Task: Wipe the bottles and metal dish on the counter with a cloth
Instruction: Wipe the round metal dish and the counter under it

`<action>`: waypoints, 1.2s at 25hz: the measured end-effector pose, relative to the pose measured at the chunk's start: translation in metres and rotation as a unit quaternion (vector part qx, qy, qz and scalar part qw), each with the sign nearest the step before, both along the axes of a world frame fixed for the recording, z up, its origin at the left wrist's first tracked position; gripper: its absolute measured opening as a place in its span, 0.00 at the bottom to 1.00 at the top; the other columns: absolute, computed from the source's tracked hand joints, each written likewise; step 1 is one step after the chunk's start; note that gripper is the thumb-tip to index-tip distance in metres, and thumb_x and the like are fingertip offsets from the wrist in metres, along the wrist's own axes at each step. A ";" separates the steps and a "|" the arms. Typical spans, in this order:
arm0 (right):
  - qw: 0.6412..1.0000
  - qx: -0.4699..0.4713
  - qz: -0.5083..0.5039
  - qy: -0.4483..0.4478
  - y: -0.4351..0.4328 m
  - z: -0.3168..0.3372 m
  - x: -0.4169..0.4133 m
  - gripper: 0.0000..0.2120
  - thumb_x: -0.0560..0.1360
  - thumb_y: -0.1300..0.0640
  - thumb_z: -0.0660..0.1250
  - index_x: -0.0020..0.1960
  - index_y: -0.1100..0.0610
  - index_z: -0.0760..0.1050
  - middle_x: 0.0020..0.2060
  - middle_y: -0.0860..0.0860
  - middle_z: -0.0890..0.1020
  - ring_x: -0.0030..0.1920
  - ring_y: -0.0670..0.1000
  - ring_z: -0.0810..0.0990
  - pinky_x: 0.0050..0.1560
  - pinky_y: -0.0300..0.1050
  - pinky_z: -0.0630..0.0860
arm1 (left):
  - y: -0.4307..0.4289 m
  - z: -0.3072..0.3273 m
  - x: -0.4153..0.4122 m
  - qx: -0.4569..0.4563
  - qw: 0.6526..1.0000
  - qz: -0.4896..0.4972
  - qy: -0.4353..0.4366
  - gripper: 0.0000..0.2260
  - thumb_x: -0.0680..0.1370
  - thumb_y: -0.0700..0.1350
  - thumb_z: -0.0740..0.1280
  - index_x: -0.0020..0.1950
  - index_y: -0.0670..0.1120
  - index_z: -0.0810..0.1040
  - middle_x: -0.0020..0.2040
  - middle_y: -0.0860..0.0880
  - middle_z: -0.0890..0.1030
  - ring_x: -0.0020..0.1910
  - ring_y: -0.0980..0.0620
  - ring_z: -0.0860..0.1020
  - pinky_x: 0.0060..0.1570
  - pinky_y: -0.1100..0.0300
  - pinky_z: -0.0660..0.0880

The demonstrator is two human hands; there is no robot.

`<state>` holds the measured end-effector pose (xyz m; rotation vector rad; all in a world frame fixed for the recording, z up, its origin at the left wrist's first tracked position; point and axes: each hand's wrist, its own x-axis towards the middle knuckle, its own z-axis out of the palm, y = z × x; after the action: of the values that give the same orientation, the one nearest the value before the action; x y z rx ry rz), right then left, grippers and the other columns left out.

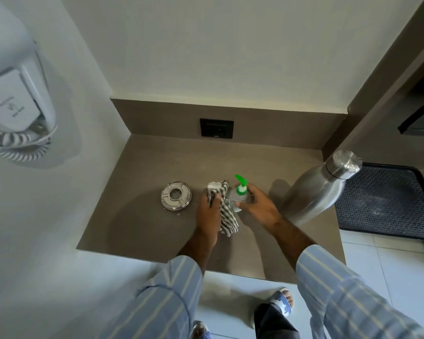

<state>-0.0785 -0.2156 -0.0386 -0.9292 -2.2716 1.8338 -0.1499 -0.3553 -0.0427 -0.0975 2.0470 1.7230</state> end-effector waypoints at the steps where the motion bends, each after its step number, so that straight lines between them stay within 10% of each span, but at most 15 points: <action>1: 1.000 0.004 0.001 -0.004 0.000 0.001 -0.001 0.24 0.72 0.69 0.76 0.67 0.60 0.77 0.60 0.58 0.85 0.58 0.55 0.82 0.65 0.56 0.77 | 0.002 -0.004 0.000 0.002 1.000 0.002 -0.013 0.08 0.82 0.43 0.65 0.58 0.41 0.78 0.56 0.37 0.84 0.56 0.37 0.83 0.62 0.39 0.77; 10: 0.994 0.054 -0.020 -0.096 -0.005 0.012 0.012 0.34 0.74 0.69 0.70 0.77 0.56 0.66 0.66 0.50 0.78 0.66 0.51 0.77 0.68 0.47 0.73 | -0.024 -0.005 -0.001 0.029 0.998 0.046 -0.022 0.09 0.83 0.45 0.65 0.62 0.46 0.79 0.53 0.48 0.84 0.51 0.47 0.83 0.51 0.58 0.79; 15: 0.978 0.001 -0.109 -0.177 -0.071 0.005 0.027 0.11 0.75 0.68 0.64 0.45 0.55 0.81 0.49 0.58 0.87 0.46 0.56 0.84 0.46 0.44 0.78 | -0.082 0.008 -0.043 0.040 0.974 0.222 0.021 0.10 0.82 0.49 0.66 0.61 0.48 0.79 0.58 0.44 0.85 0.52 0.46 0.84 0.51 0.54 0.80; 18: 0.991 0.041 -0.008 -0.131 -0.087 0.004 -0.016 0.09 0.77 0.64 0.67 0.52 0.57 0.85 0.50 0.55 0.87 0.49 0.52 0.84 0.44 0.31 0.73 | -0.107 0.006 -0.087 -0.083 0.969 0.228 0.048 0.16 0.82 0.50 0.64 0.65 0.40 0.77 0.60 0.39 0.83 0.55 0.41 0.82 0.57 0.51 0.77; 24: 0.992 0.067 0.016 -0.102 -0.103 -0.014 -0.099 0.14 0.79 0.62 0.62 0.60 0.64 0.81 0.57 0.63 0.85 0.59 0.64 0.81 0.53 0.49 0.73 | -0.123 -0.019 -0.136 -0.250 0.965 0.075 0.036 0.25 0.84 0.49 0.61 0.77 0.36 0.66 0.77 0.35 0.69 0.76 0.36 0.68 0.78 0.45 0.62; 30: 0.991 -0.085 -0.083 -0.058 -0.127 -0.025 -0.135 0.15 0.81 0.47 0.65 0.49 0.58 0.83 0.48 0.59 0.86 0.53 0.59 0.82 0.58 0.55 0.77 | -0.118 -0.030 -0.153 -0.236 0.971 0.024 0.030 0.17 0.83 0.50 0.63 0.67 0.39 0.75 0.64 0.36 0.79 0.64 0.36 0.78 0.58 0.53 0.72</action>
<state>-0.2133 -0.3425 -0.0638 -1.2410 -2.0506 1.9707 -0.3030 -0.4729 -0.0730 -0.2477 2.4789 1.2429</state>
